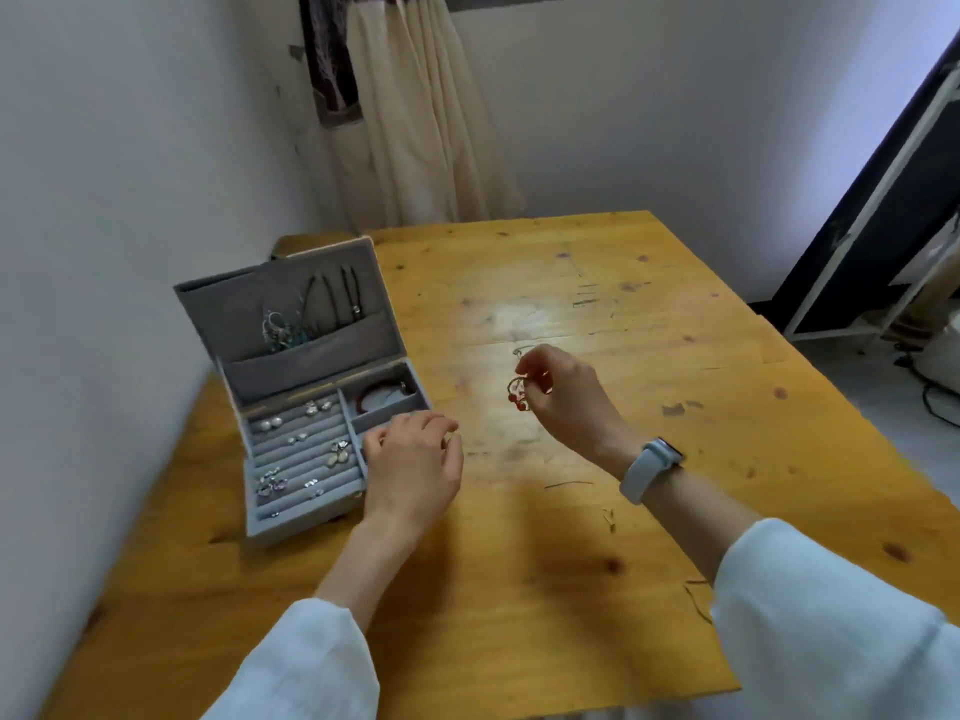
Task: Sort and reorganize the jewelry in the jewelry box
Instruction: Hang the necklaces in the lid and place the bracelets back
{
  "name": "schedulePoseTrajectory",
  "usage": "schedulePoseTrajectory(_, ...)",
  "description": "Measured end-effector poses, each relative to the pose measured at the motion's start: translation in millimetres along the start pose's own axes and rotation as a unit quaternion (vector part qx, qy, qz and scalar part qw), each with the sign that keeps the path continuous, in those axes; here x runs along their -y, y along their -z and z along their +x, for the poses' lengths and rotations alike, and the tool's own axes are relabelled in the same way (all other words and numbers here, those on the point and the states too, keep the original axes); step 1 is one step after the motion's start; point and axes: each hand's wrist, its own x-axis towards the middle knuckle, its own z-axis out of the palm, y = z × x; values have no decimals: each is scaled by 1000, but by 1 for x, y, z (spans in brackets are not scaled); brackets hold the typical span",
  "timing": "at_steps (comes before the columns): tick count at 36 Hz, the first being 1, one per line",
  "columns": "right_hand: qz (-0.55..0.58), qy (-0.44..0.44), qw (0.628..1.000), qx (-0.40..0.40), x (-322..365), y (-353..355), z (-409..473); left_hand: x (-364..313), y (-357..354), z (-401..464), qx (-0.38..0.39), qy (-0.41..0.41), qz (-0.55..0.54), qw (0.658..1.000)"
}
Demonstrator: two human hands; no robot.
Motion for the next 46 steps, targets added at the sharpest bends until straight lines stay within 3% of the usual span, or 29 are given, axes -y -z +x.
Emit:
schedulePoseTrajectory(8,15,32,995,88,47,-79,36,64,11,-15,45,73,74,994)
schedulePoseTrajectory(17,185,-83,971,124,67,-107,46,74,1,-20,23,73,76,994)
schedulePoseTrajectory(21,30,-35,992,120,55,-109,45,71,-1,-20,12,78,76,994)
schedulePoseTrajectory(25,-125,39,984,123,38,-109,38,71,-2,-20,14,78,85,993)
schedulePoseTrajectory(32,-226,122,962,96,34,-109,35,71,-3,-20,6,81,95,992)
schedulePoseTrajectory(37,-191,130,962,142,41,-106,40,71,-2,-21,9,82,95,992)
schedulePoseTrajectory(42,-71,153,971,168,58,-102,42,70,-3,-21,7,81,99,992)
schedulePoseTrajectory(46,11,104,980,170,66,-102,44,71,-4,-21,1,76,104,992)
